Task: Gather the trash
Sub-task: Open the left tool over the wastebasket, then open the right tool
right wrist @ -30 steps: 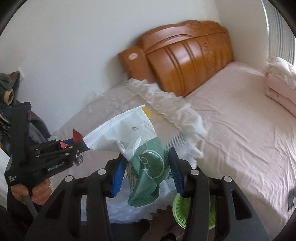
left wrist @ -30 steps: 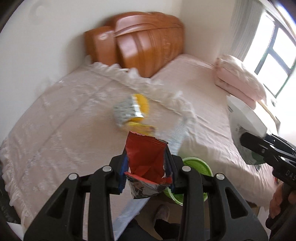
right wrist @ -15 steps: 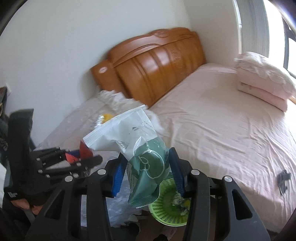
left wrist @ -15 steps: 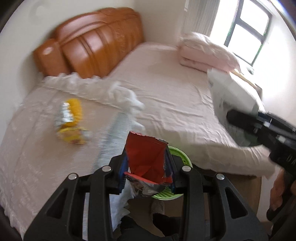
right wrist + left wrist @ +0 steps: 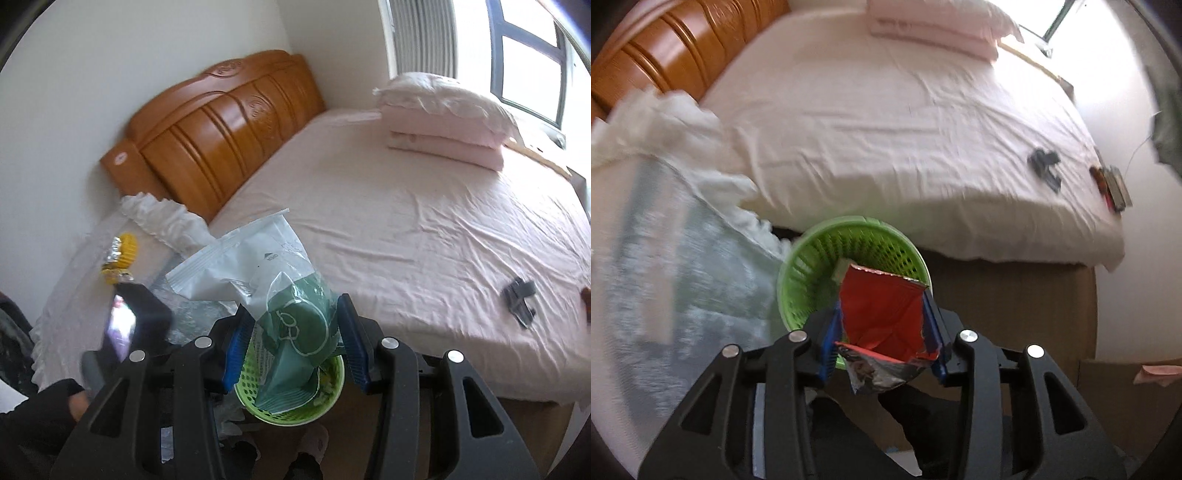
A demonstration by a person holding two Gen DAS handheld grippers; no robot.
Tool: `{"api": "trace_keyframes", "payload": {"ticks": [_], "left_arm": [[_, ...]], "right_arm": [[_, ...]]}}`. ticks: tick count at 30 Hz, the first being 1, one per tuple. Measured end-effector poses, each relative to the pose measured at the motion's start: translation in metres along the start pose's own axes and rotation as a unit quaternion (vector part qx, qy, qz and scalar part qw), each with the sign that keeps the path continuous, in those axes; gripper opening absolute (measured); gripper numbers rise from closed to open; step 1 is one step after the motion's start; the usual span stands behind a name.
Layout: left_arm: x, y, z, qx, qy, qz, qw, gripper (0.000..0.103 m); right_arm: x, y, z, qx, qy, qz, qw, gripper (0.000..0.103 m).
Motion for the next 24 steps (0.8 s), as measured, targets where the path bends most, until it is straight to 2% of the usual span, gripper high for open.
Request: {"api": "trace_keyframes", "payload": {"ticks": [1,3,6,9,13,18,24], "left_arm": [[-0.003,-0.012,-0.003,0.014,-0.001,0.0,0.9999,0.046],[-0.005,-0.026,-0.006,0.028,-0.001,0.003,0.9996,0.065],[-0.006,-0.033,-0.01,0.032,0.006,0.016,0.9993,0.078],[-0.003,-0.022,-0.009,0.018,0.016,0.021,0.9995,0.09],[0.005,0.004,-0.002,-0.015,0.028,0.031,0.999,0.095],[0.014,0.038,0.004,-0.048,0.04,0.049,0.9968,0.095],[0.03,0.096,0.007,-0.115,0.072,0.066,0.9886,0.095]], "right_arm": [[-0.001,-0.001,-0.002,0.001,-0.002,-0.001,1.0,0.047],[-0.003,-0.001,-0.005,0.003,-0.004,0.0,1.0,0.047],[-0.004,-0.002,-0.008,0.005,-0.006,0.001,1.0,0.047],[-0.003,-0.003,-0.01,0.009,-0.007,0.002,1.0,0.047],[-0.001,-0.007,-0.01,0.011,-0.007,0.008,1.0,0.047],[0.004,-0.014,-0.01,0.016,-0.001,0.015,1.0,0.047],[0.007,-0.028,-0.012,0.029,-0.003,0.027,0.999,0.047]]}}
Point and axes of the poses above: each gripper's, at about its wrist camera, not at the fingertips, and y roughly against the way its jaws point, x to its left, z to its top, the point moved 3 cm from there along -y, roughly the way its jaws point, and after that the axes turned 7 degrees about z, right-handed, at the moved point
